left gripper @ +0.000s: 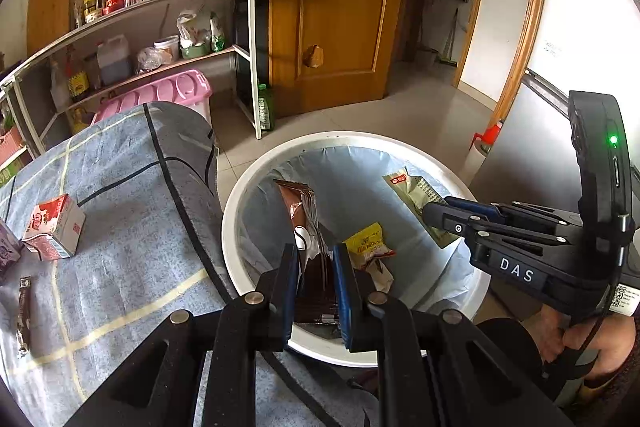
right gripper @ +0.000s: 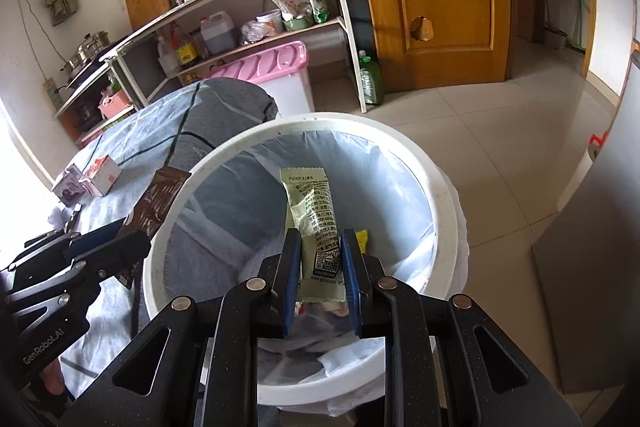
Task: Collect trash
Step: 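Carry both wrappers over the white bin and open both tools to drop them, then move both open tools back over the table trash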
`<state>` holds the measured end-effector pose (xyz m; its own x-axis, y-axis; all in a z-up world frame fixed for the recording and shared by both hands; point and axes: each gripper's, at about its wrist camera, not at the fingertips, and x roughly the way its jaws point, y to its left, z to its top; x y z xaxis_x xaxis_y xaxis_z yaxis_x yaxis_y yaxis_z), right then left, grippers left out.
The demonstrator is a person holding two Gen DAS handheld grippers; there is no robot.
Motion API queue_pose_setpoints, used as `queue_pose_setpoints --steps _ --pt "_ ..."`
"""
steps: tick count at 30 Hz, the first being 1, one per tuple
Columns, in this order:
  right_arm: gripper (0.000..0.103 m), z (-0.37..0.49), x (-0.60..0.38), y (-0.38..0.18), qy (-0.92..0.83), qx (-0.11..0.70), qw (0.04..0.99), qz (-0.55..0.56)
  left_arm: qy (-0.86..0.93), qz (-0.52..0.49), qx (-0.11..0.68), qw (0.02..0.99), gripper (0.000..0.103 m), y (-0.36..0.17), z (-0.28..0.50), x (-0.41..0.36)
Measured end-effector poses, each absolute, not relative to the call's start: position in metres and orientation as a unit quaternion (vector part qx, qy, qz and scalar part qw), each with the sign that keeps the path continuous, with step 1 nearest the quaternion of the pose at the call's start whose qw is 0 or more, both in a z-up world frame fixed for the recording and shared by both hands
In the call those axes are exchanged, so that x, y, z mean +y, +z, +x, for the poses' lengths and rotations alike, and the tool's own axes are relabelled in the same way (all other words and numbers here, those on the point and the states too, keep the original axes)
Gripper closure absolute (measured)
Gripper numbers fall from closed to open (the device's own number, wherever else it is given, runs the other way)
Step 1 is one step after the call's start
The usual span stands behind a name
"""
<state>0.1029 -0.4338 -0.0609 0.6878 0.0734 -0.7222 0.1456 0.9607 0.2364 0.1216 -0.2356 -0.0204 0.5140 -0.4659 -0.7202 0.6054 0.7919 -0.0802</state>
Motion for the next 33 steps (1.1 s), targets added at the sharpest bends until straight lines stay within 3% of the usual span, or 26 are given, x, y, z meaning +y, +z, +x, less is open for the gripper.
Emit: queue_pose_setpoints --steps 8,12,33 --pt "0.077 0.102 -0.438 -0.064 -0.035 0.398 0.906 0.139 -0.305 0.089 0.386 0.866 0.081 -0.022 0.124 -0.235" --pt "0.066 0.1 -0.439 -0.063 -0.033 0.394 0.906 0.15 -0.303 0.083 0.382 0.869 0.064 -0.019 0.124 -0.23" --pt "0.066 0.094 -0.399 -0.036 -0.003 0.369 0.919 0.138 -0.264 0.069 0.34 0.9 0.063 0.009 0.107 -0.178"
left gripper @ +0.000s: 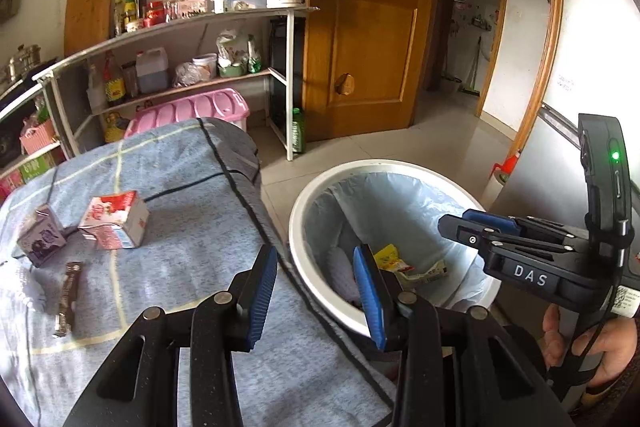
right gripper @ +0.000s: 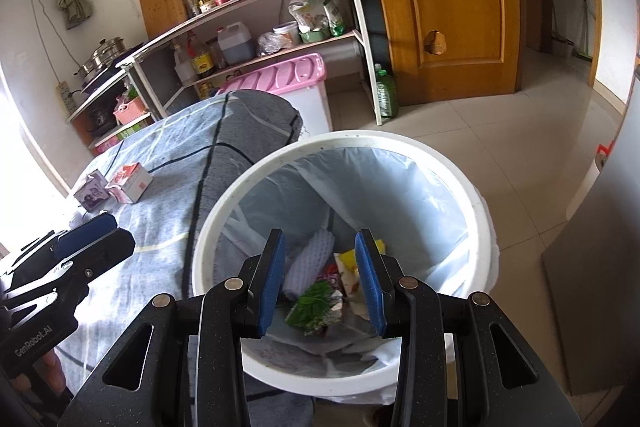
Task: Collect trash
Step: 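Move both open tools back over the table trash, then grasp the white foam net with the left tool while the right tool grasps the strawberry juice carton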
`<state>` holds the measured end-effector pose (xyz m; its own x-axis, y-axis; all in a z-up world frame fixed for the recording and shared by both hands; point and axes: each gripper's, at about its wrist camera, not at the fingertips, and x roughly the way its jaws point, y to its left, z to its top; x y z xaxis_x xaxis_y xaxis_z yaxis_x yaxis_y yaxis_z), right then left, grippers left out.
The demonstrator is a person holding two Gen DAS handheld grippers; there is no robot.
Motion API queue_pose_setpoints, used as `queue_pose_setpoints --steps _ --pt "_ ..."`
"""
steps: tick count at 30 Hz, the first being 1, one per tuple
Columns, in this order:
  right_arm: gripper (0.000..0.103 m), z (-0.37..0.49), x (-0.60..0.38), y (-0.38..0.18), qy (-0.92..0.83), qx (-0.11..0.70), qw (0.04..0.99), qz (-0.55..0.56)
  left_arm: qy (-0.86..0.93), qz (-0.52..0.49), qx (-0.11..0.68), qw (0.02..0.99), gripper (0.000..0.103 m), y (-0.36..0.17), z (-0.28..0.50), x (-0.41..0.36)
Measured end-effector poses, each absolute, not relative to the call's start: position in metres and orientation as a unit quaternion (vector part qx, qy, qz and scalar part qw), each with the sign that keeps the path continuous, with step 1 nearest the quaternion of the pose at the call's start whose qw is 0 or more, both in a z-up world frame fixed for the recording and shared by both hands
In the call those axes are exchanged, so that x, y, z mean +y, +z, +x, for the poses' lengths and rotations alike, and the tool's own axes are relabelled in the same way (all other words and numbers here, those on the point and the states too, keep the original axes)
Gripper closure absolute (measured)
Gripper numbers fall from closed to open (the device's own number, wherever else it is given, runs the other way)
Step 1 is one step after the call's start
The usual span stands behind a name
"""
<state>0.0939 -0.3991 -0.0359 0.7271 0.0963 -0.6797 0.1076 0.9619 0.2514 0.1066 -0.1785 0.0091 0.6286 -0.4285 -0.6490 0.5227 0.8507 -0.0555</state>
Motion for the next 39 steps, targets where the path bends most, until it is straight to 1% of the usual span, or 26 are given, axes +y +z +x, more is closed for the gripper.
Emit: queue_pose_setpoints --steps 7,13,22,23,25,26,31,39 --pt "0.066 0.096 -0.378 -0.028 0.016 0.359 0.923 0.135 -0.247 0.052 0.337 0.907 0.063 0.013 0.107 -0.15" --pt "0.066 0.103 -0.354 -0.026 0.036 0.358 0.924 0.129 -0.212 0.058 0.33 0.918 0.063 0.013 0.106 -0.123" --pt "0.066 0.117 -0.305 -0.029 0.078 0.368 0.92 0.11 -0.15 0.018 0.341 0.928 0.063 0.006 0.114 -0.055" --pt "0.066 0.119 -0.3 -0.03 0.083 0.369 0.919 0.109 -0.139 0.016 0.343 0.929 0.062 0.005 0.115 -0.046" --pt "0.066 0.123 -0.287 -0.03 0.094 0.371 0.918 0.105 -0.117 0.005 0.346 0.931 0.054 0.004 0.117 -0.026" --pt "0.066 0.125 -0.281 -0.03 0.099 0.371 0.918 0.102 -0.11 -0.002 0.346 0.932 0.053 0.004 0.118 -0.016" --pt "0.066 0.133 -0.25 -0.032 0.124 0.374 0.915 0.089 -0.062 -0.017 0.347 0.936 0.053 0.003 0.122 0.031" --pt "0.065 0.146 -0.207 -0.034 0.159 0.384 0.907 0.067 -0.029 -0.047 0.354 0.933 0.053 -0.003 0.133 0.086"
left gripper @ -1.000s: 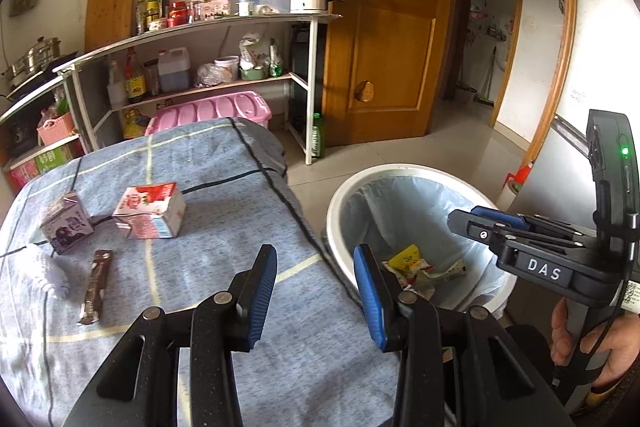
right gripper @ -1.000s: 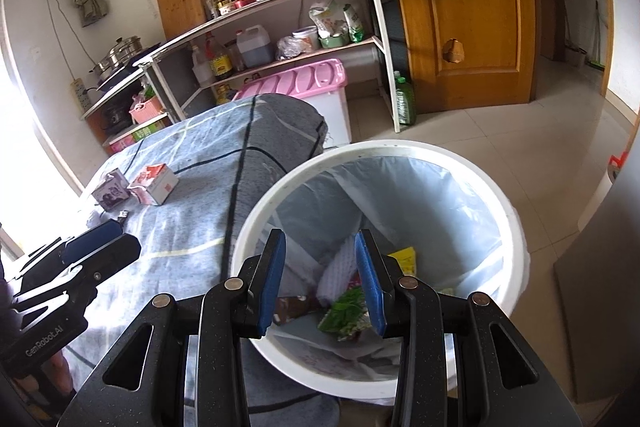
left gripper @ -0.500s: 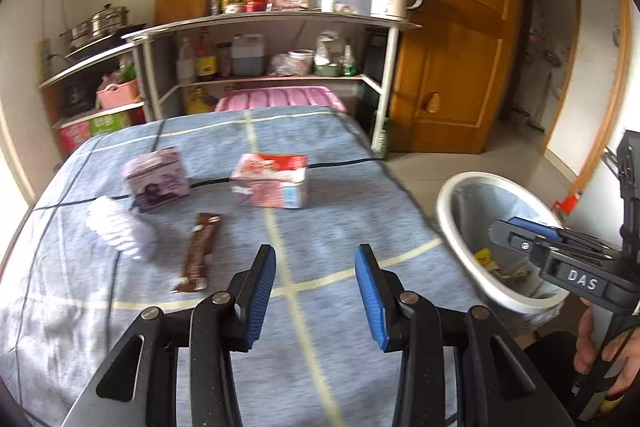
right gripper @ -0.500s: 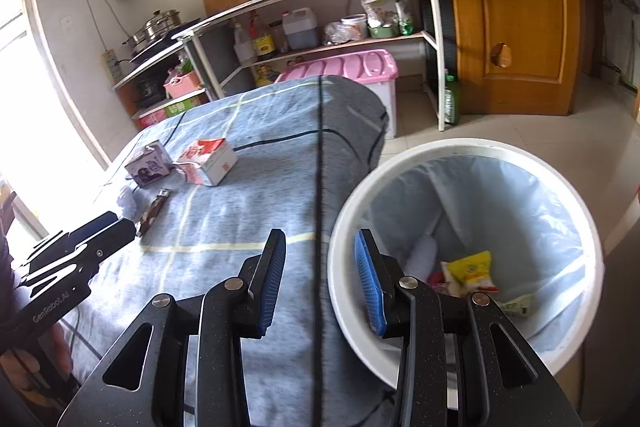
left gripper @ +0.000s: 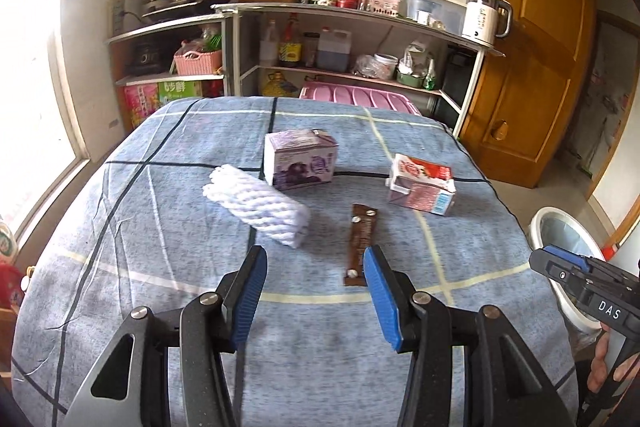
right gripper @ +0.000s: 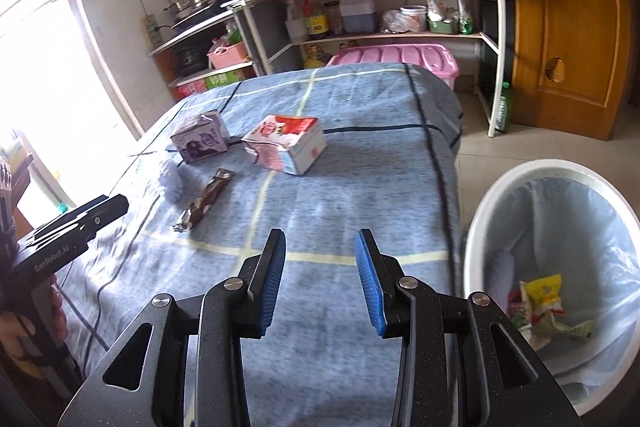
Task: Collect trash
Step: 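Grasp the white foam net with the left tool while the right tool grasps the strawberry juice carton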
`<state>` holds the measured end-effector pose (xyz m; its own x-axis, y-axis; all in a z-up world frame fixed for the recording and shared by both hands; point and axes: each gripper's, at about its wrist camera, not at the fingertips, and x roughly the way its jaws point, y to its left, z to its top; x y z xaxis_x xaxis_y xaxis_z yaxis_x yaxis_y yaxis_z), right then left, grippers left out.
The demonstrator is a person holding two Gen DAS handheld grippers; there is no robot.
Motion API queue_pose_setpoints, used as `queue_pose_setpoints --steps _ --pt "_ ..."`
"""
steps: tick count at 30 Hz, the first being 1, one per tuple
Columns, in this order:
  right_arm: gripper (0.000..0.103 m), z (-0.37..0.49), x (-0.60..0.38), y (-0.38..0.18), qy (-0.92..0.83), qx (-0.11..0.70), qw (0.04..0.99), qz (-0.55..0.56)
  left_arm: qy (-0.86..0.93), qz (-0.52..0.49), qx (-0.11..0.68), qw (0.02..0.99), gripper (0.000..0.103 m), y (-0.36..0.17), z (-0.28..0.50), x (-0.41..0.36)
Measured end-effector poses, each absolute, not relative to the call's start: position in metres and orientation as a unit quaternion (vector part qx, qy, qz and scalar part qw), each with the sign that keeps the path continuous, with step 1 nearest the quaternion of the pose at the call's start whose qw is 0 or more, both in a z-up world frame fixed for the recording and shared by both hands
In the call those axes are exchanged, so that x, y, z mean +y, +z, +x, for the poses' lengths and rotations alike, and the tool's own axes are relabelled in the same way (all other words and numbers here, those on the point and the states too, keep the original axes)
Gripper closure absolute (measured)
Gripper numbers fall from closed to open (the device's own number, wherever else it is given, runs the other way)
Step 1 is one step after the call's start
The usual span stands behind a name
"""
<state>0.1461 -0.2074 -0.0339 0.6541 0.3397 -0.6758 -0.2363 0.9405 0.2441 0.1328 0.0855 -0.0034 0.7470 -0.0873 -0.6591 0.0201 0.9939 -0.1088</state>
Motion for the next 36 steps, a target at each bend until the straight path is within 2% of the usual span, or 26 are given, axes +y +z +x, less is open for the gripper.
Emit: queue_pose_setpoints --steps 2,6,8,14,17,22,27,36 --pt "0.064 0.151 -0.198 -0.034 0.17 0.385 0.905 0.062 -0.022 -0.052 0.358 0.932 0.053 -0.005 0.135 0.096" --pt "0.051 0.167 -0.183 -0.033 0.189 0.385 0.902 0.05 -0.021 -0.066 0.363 0.929 0.045 -0.009 0.144 0.112" --pt "0.047 0.178 -0.178 -0.031 0.192 0.384 0.902 0.047 -0.022 -0.079 0.369 0.926 0.045 -0.011 0.151 0.118" --pt "0.045 0.208 -0.17 -0.025 0.212 0.366 0.905 0.039 -0.028 -0.088 0.374 0.923 0.043 -0.012 0.173 0.125" --pt "0.031 0.228 -0.166 -0.025 0.226 0.357 0.906 0.032 -0.02 -0.089 0.384 0.919 0.043 -0.016 0.189 0.126" --pt "0.031 0.254 -0.156 -0.025 0.251 0.342 0.906 -0.001 -0.014 -0.098 0.395 0.913 0.042 -0.023 0.21 0.131" --pt "0.031 0.284 -0.147 -0.036 0.279 0.362 0.889 -0.025 -0.004 -0.1 0.41 0.907 0.042 -0.032 0.224 0.134" --pt "0.031 0.29 -0.137 -0.048 0.323 0.366 0.871 -0.058 -0.009 -0.113 0.429 0.896 0.041 -0.047 0.246 0.134"
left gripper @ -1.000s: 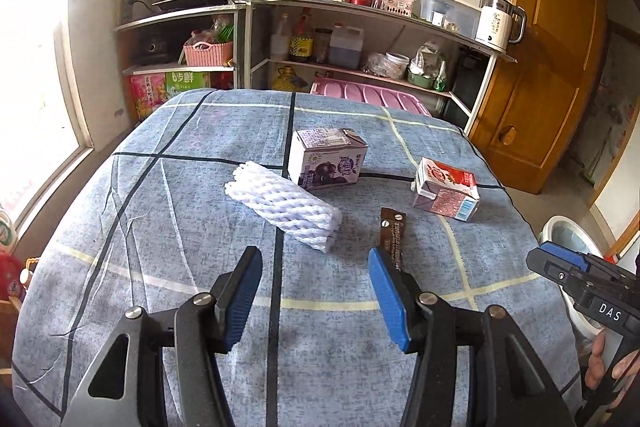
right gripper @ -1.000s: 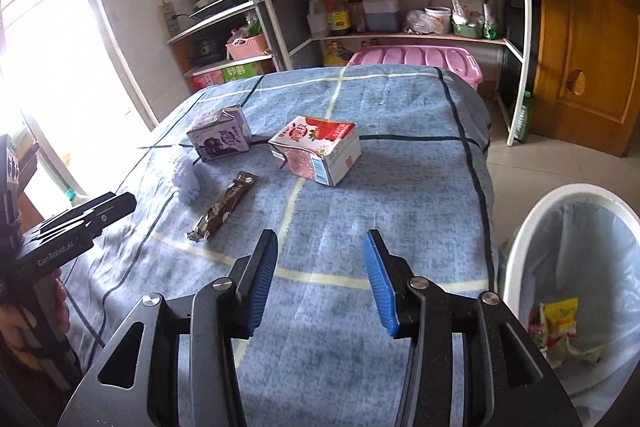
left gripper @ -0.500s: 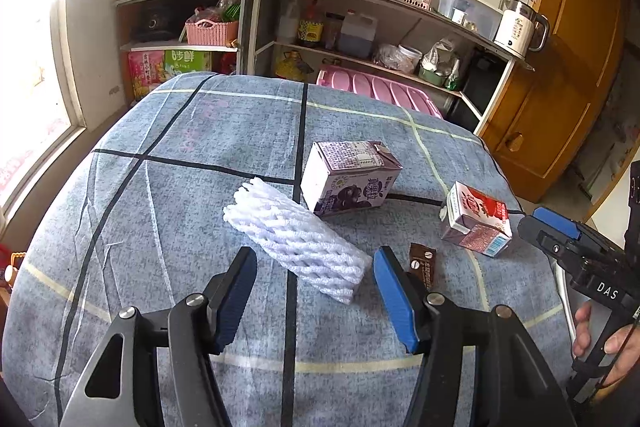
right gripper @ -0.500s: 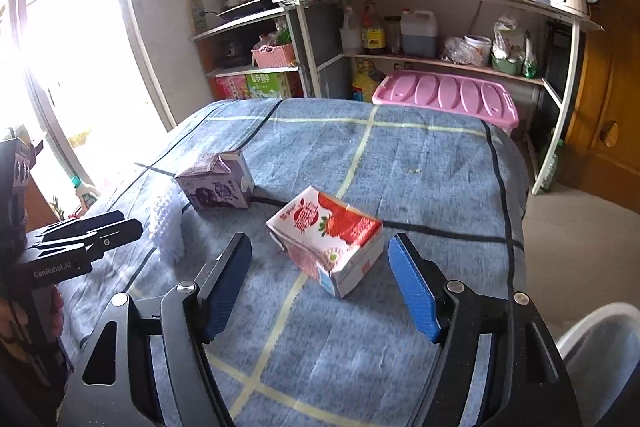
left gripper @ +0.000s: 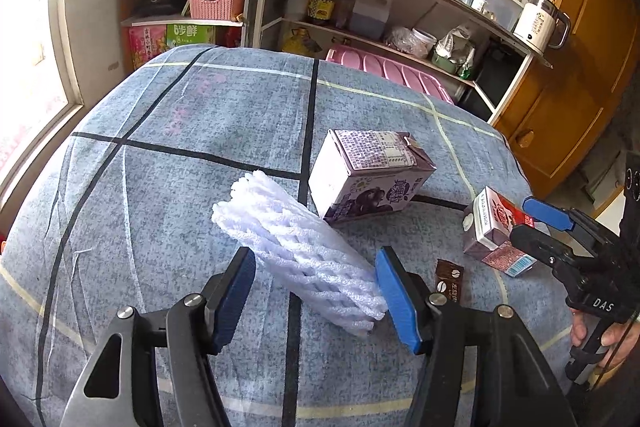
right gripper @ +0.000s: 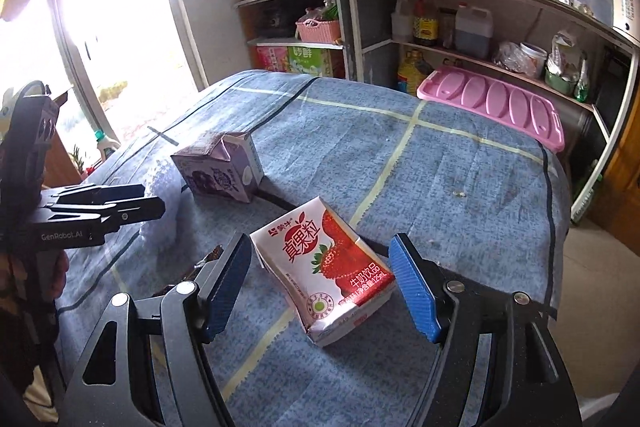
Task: Collect trash
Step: 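Grasp the white foam net with the left tool while the right tool grasps the strawberry juice carton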
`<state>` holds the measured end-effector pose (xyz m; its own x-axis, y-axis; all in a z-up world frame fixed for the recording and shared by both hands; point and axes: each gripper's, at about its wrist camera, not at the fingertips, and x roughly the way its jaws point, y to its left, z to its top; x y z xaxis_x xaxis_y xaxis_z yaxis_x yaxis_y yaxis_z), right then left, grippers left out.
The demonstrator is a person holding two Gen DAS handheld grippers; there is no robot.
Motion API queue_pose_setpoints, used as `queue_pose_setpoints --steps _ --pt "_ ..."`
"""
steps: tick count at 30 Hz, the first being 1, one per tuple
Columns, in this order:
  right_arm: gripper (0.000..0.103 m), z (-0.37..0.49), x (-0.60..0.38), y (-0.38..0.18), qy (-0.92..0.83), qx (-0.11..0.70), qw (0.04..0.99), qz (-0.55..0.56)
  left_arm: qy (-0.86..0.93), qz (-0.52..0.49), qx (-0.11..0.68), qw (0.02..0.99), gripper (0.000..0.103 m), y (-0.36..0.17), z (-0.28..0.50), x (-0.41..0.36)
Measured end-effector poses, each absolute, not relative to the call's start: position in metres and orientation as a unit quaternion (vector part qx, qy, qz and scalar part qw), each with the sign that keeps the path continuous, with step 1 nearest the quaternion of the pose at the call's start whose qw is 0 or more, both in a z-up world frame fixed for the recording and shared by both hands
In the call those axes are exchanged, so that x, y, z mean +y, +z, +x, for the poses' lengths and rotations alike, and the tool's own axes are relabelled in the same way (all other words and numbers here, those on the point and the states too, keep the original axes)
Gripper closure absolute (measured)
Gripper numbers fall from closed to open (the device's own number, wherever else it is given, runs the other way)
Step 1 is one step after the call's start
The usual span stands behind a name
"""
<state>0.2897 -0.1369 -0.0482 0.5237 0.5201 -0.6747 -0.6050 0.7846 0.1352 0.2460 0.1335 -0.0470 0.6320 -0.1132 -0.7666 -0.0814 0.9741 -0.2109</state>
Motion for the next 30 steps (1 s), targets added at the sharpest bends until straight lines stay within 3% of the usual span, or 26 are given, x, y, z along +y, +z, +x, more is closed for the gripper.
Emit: queue_pose_setpoints --steps 15,17,20,24,30 --pt "0.031 0.293 -0.121 -0.067 0.319 0.391 0.859 -0.087 -0.001 -0.152 0.437 0.886 0.04 -0.061 0.26 0.139" --pt "0.031 0.295 -0.124 -0.067 0.319 0.393 0.86 -0.072 0.001 -0.157 0.435 0.887 0.042 -0.061 0.259 0.142" --pt "0.031 0.295 -0.127 -0.068 0.322 0.402 0.856 -0.05 -0.001 -0.159 0.434 0.887 0.055 -0.06 0.256 0.144" --pt "0.046 0.294 -0.131 -0.069 0.315 0.406 0.857 -0.034 -0.003 -0.158 0.432 0.888 0.061 -0.059 0.252 0.145" --pt "0.048 0.288 -0.137 -0.064 0.307 0.401 0.863 -0.022 -0.005 -0.154 0.426 0.891 0.07 -0.053 0.242 0.144"
